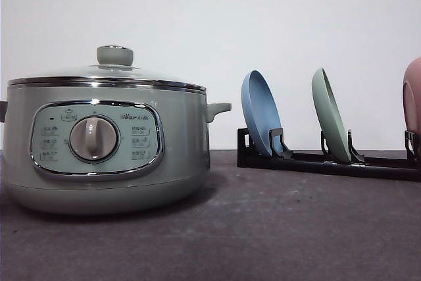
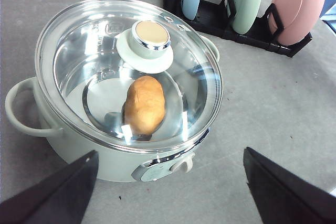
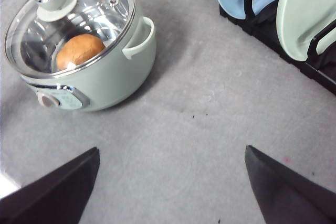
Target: The right arm pick the green plate and place it on desk, then the left arm uncap open the steamer lid, the right arm pick the potato and place it on the plate, then the right arm cap close the steamer lid
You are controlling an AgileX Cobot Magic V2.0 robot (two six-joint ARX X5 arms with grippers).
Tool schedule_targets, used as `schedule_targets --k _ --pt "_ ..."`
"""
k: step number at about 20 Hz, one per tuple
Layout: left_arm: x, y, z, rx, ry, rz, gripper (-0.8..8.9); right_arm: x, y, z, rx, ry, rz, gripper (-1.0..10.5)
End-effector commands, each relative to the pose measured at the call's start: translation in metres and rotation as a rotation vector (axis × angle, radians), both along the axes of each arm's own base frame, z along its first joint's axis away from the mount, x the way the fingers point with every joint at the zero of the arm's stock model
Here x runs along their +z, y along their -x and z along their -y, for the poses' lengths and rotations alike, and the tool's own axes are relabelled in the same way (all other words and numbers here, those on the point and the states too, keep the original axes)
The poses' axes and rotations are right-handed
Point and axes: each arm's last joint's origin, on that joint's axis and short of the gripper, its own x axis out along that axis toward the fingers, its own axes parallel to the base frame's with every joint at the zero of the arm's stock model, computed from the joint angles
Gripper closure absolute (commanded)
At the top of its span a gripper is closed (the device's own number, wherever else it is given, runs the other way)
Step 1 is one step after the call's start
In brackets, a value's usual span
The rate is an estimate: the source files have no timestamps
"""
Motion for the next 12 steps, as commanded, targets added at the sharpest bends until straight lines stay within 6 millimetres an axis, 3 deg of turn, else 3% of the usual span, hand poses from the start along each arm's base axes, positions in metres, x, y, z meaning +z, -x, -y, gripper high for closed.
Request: schedule_targets --k 1,6,12 --pt "0.008 0.000 0.000 -0.013 -0.003 0.038 3.68 0.008 -0.005 -0.001 -0.033 -0.047 0.030 5.1" --pt "0.008 0.000 0.000 -0.013 -0.003 0.037 3.71 0.021 -0.034 -0.003 -0.100 -0.134 0.028 5.1" --pt "0.008 0.000 0.000 -0.013 -0.003 0.037 3.71 0.044 -0.105 -0.009 -0.133 -0.128 -0.010 5.1"
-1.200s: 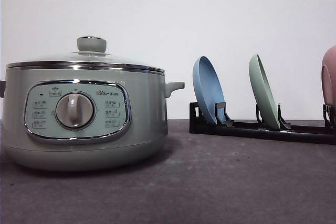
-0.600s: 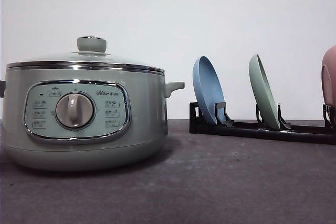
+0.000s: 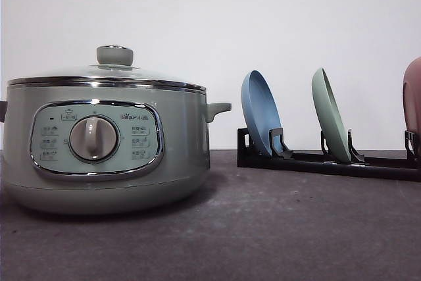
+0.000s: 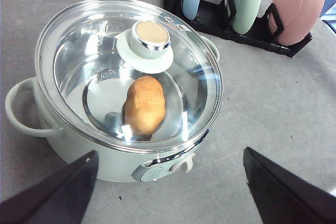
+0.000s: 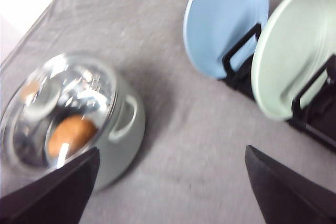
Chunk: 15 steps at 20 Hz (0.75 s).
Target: The right arm pick the green plate and place it on desk, then the left arm uncap open the steamer lid, the right arm pick the potato and place it on the plate, then the right arm cap close the steamer lid
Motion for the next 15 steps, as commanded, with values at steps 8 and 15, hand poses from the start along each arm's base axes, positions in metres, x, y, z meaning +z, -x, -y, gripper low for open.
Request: schedule_targets --k 8,15 --pt "0.008 0.000 0.000 -0.013 -0.003 0.037 3.71 -0.006 -0.117 -0.010 -0.058 0.015 -0.051 5.2" --pt "0.008 0.000 0.000 -0.013 -0.003 0.036 3.71 -0.053 -0.178 -0.013 -0.138 0.037 -0.067 5.2"
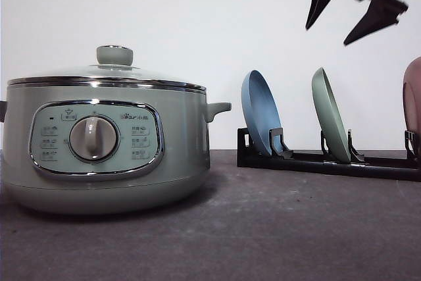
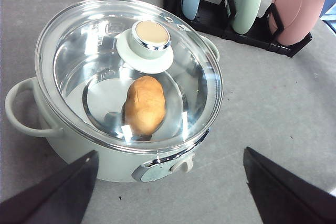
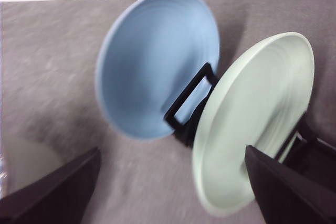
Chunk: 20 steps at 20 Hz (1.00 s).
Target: The right arm pick the green plate and place it on desk, then the left arm uncap open the steamer lid, the right arm pick the potato and place it on the plate, then the right arm cap close the steamer lid
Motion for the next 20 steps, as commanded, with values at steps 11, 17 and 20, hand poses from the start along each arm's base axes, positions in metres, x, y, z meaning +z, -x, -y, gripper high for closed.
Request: schedule_targets --k 11,17,20 --pt "0.008 0.000 0.000 -0.013 -0.003 0.037 3.71 -0.060 -0.054 -0.006 -0.046 -0.044 -0.075 6.5" --pt "0.008 0.000 0.000 -0.013 -0.003 0.037 3.71 -0.055 -0.056 -0.006 -0.055 -0.062 -0.042 8.4" --pt "0.008 0.000 0.000 -0.013 -0.003 0.037 3.71 -0.055 -0.056 -0.006 -0.057 -0.064 -0.042 8.9"
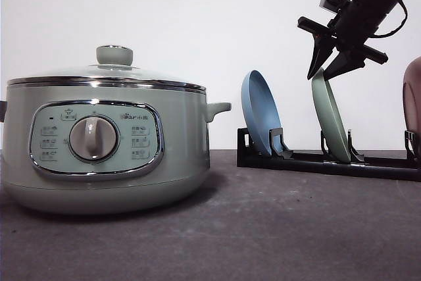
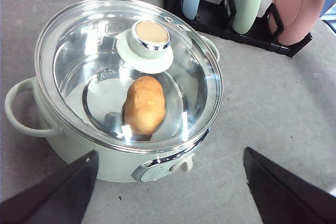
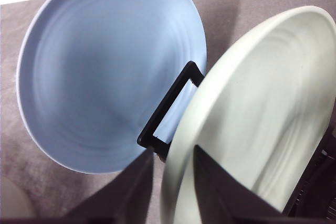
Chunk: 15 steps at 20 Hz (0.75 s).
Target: The right arm pick the green plate and place it on desk, then the left arm uncap open the steamer lid, the right arm pick the potato and place it on the plate, then the right arm cap close the steamer lid
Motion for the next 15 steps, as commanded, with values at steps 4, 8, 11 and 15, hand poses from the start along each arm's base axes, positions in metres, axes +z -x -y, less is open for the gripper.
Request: schedule_targets --k 4,8,11,15 --pt "0.008 0.000 0.000 -0.013 -0.003 0.037 3.71 0.005 -0.004 -0.002 -0.006 -0.019 0.017 9.3" --pt "0.008 0.000 0.000 -0.013 -0.003 0.037 3.71 0.017 -0.001 -0.002 0.005 -0.032 0.049 9.3" --pt "0.008 0.000 0.000 -0.013 -0.003 0.037 3.71 0.043 0.007 -0.002 0.036 -0.059 0.118 9.3" --pt "0.008 0.000 0.000 -0.013 -0.003 0.038 3.71 0.093 0.025 -0.003 0.075 -0.102 0.233 9.3"
